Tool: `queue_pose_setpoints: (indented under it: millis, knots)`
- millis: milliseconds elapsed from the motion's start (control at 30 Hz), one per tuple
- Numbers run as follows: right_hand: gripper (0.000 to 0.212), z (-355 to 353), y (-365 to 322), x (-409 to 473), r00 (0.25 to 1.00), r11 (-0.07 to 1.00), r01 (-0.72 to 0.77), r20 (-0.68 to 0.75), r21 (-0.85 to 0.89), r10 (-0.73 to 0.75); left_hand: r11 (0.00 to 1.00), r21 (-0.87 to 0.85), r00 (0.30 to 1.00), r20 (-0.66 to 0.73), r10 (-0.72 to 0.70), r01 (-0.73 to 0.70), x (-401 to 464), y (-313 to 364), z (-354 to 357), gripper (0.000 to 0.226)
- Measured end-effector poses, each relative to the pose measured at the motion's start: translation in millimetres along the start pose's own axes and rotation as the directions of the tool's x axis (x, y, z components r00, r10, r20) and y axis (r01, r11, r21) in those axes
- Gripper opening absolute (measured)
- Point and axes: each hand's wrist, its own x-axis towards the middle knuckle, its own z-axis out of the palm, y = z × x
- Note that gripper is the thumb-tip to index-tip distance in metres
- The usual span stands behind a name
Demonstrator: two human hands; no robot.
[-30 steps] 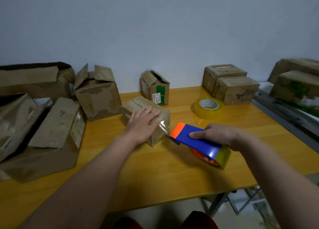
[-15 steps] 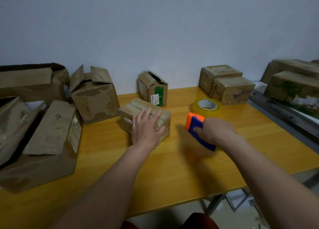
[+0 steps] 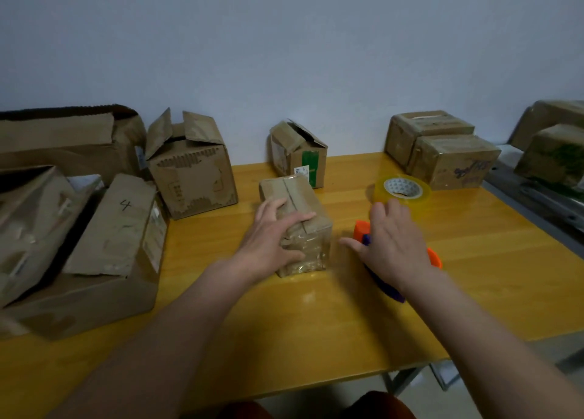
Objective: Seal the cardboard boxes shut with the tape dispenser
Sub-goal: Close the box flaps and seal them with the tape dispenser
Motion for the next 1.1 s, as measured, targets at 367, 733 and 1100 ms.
queue_pose_setpoints:
  millis: [367, 733, 1100]
  knots:
    - [0.08, 30.9, -35.9, 28.4, 0.929, 0.701, 0.155, 0.14, 0.696, -0.344, 0.995, 0.087, 0.992, -0.116, -0.039, 0.05, 2.3, -12.9, 18.5, 0.106]
    - [0.094, 15.2, -39.7, 15.7, 0.926, 0.738, 0.145, 0.172, 0.659, -0.335, 0.993, 0.113, 0.978, -0.207, -0.015, 0.039, -15.1, -8.7, 25.1, 0.11]
    - [0.038, -26.1, -43.7, 12.4, 0.873, 0.756, 0.296, 0.155, 0.583, -0.462, 0.974, 0.02, 0.906, -0.363, 0.218, -0.227, -25.7, -8.1, 20.1, 0.079]
